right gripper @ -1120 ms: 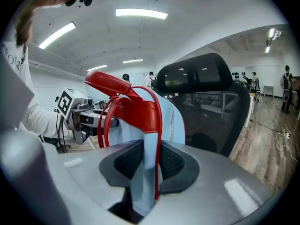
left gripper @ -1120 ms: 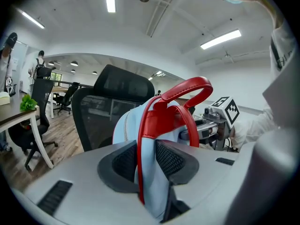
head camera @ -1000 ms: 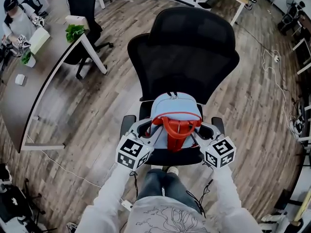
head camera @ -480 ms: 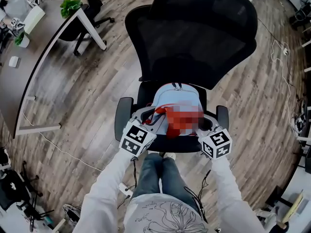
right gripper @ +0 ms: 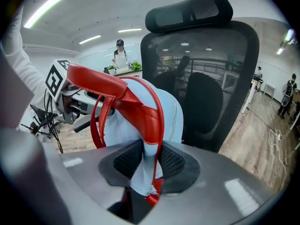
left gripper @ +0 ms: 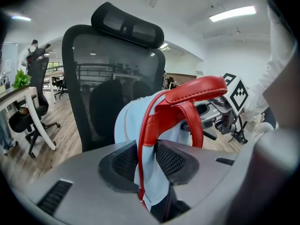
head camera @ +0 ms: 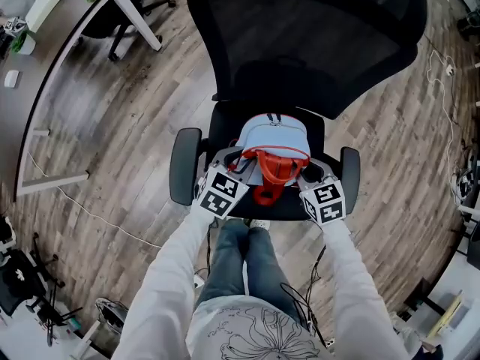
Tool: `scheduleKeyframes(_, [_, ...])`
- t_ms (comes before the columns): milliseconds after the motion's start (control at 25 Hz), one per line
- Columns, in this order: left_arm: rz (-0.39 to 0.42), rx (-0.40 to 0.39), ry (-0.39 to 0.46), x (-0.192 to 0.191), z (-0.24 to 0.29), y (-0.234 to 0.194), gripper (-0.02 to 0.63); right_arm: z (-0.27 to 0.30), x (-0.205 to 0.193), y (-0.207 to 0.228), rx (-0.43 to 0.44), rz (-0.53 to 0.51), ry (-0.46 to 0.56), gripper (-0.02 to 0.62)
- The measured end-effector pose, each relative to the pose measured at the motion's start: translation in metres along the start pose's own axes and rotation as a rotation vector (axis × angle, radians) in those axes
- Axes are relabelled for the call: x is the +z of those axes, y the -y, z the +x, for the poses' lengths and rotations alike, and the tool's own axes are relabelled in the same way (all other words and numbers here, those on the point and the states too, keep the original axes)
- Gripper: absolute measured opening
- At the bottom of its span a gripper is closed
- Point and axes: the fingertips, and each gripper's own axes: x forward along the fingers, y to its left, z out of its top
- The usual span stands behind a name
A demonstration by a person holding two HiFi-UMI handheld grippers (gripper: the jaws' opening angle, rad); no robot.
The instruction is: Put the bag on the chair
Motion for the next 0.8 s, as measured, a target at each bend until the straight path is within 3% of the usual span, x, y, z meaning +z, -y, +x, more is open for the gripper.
scheduleKeyframes(320, [0.027, -0.002, -0.052, -0.039, 0.034, -0.002, 0.115, 0.028, -0.037, 0.009, -0.033, -0.001, -0.047, 0.121])
scheduleKeyframes(560, [0.024, -0.007, -0.037, -0.046, 0.042, -0.006, 0.117, 0.037, -0.044, 0.012, -0.045, 0.035, -0.025, 0.138])
scheduleKeyframes(800, [-0.032, 0.031, -0.022, -0.046, 0.038, -0.009, 0.152, 0.031, -0.041, 0.015, -0.024, 0.181, 0.026, 0.172])
